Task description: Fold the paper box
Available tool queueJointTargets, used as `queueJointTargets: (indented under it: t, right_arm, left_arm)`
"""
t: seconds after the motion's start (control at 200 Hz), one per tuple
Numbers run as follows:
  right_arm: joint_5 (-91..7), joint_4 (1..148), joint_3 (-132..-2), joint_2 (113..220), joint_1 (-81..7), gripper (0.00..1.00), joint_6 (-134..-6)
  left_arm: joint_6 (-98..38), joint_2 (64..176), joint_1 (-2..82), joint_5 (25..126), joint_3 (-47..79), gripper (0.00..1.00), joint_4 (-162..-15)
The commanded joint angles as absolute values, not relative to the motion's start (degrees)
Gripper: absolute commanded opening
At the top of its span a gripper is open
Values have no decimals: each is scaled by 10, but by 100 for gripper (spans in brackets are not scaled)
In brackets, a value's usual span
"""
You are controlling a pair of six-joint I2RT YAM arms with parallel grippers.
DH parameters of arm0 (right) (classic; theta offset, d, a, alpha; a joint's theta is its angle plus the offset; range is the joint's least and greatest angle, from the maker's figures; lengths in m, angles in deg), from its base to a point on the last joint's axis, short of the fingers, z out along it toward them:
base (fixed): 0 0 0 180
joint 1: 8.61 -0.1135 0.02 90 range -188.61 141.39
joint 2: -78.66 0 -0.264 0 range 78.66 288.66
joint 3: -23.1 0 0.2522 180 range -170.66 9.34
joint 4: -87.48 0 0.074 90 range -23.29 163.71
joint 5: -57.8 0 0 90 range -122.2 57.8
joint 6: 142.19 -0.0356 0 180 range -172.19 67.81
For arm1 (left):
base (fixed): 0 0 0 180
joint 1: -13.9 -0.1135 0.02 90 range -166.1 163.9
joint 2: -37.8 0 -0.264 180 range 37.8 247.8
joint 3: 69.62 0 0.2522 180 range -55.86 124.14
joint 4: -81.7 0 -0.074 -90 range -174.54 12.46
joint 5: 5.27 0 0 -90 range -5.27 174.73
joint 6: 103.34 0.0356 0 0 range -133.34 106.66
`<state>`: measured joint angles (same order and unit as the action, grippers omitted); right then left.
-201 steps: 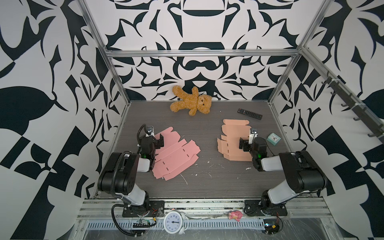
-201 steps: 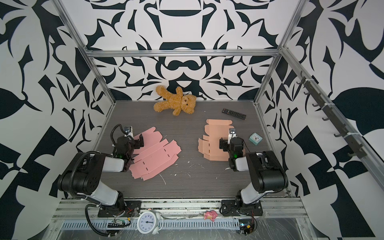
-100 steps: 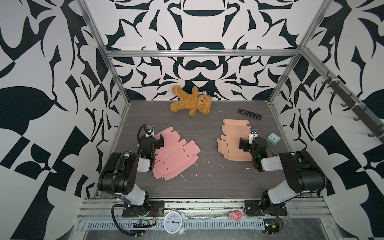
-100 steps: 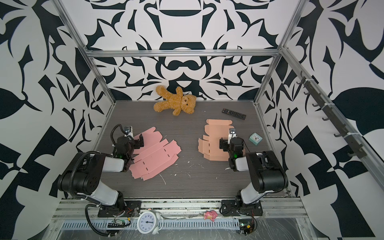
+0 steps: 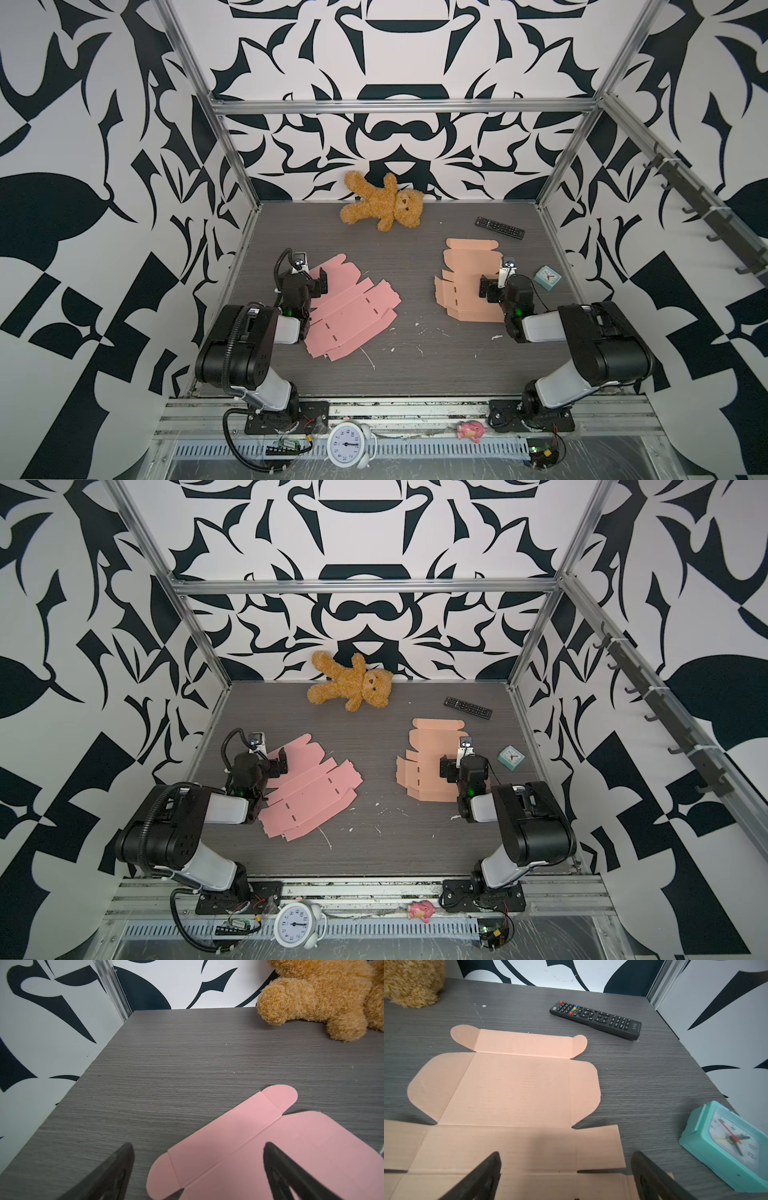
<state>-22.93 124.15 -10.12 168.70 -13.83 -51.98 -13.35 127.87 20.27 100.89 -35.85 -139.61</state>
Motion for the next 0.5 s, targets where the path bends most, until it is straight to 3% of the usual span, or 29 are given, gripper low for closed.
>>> queueJointTargets:
  t: [0.0,0.495]
  right_arm:
    - [-221,1259,-111,1677,-138,99,-523]
    - [-196,1264,-96,1645,-138,99,-528]
  left_arm:
    - [-135,1278,200,1003,-358,99,-1406]
    - [-138,1242,200,1004,-361,99,-1382]
